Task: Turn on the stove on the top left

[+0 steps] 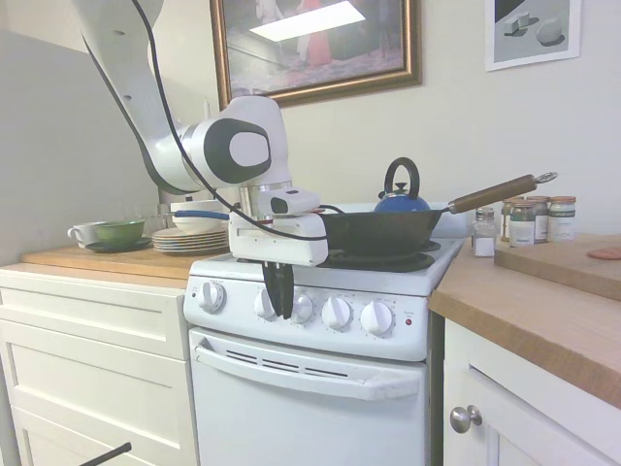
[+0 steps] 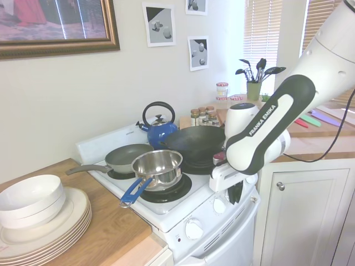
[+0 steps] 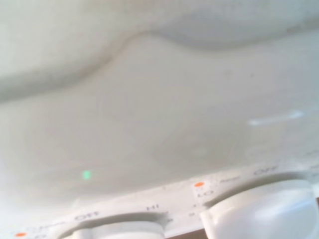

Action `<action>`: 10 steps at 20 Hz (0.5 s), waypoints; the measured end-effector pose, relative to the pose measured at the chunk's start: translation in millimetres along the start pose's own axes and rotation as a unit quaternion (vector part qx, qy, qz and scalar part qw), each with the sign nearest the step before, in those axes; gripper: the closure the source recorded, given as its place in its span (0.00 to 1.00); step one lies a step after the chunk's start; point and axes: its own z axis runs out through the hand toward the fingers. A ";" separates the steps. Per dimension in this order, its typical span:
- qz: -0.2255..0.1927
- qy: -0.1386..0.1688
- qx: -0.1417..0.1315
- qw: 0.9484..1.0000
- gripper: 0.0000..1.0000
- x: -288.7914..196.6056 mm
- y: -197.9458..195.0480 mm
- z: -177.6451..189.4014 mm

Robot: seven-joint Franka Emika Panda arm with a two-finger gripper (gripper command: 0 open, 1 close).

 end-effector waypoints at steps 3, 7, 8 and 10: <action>-0.001 0.005 0.007 1.000 1.00 -0.8 0.0 -9.6; 0.000 0.012 0.017 1.000 1.00 0.2 -1.1 -21.6; 0.001 0.011 0.018 1.000 1.00 0.0 -1.6 -22.4; 0.001 0.010 0.020 1.000 1.00 -0.9 -2.5 -22.6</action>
